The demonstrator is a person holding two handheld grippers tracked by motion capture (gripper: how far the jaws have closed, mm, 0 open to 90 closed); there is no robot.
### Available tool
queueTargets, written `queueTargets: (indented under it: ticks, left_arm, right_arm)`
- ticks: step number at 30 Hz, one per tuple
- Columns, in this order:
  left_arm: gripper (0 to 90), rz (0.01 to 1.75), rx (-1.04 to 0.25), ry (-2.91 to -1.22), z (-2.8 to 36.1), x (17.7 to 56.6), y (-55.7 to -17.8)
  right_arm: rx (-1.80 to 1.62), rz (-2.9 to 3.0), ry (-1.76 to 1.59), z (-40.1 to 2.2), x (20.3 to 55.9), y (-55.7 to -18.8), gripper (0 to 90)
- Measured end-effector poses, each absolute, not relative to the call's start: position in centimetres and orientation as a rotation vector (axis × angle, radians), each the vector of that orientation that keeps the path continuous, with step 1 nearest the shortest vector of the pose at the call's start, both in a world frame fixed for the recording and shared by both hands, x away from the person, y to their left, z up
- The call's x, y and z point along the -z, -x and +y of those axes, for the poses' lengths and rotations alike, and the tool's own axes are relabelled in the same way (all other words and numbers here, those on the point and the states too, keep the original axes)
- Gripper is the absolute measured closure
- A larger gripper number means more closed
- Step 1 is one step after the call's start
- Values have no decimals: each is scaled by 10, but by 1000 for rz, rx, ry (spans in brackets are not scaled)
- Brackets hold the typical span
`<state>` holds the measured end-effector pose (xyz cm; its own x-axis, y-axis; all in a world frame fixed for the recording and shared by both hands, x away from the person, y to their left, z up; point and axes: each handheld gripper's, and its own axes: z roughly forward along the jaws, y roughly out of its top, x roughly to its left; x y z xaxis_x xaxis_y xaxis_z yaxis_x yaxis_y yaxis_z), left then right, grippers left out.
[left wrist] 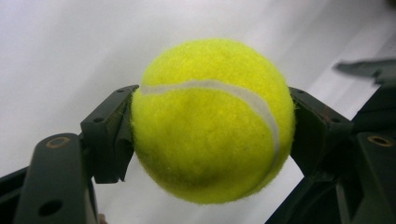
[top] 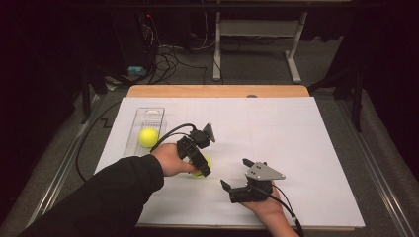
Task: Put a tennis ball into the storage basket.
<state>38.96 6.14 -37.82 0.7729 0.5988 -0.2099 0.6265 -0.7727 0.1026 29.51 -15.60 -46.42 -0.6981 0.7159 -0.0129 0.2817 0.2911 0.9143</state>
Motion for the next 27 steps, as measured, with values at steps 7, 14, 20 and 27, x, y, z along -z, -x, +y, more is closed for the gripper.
queueTargets:
  ticks: [7,14,20,27]
  left_arm:
    - [264,1003,229,-2795,72,378,-392]
    - [263,1031,218,-2794,80,379,-393]
    - [264,1044,215,-2791,86,378,-395]
    - [264,1061,201,-2785,91,378,-396]
  right_arm:
    - [-1359,2083,-944,-181,462,-296,0]
    - [-1308,2033,-995,-206,464,-294,0]
    - [-1286,1988,-1038,-225,463,-293,0]
    - [-1254,1939,-1083,-246,464,-289,0]
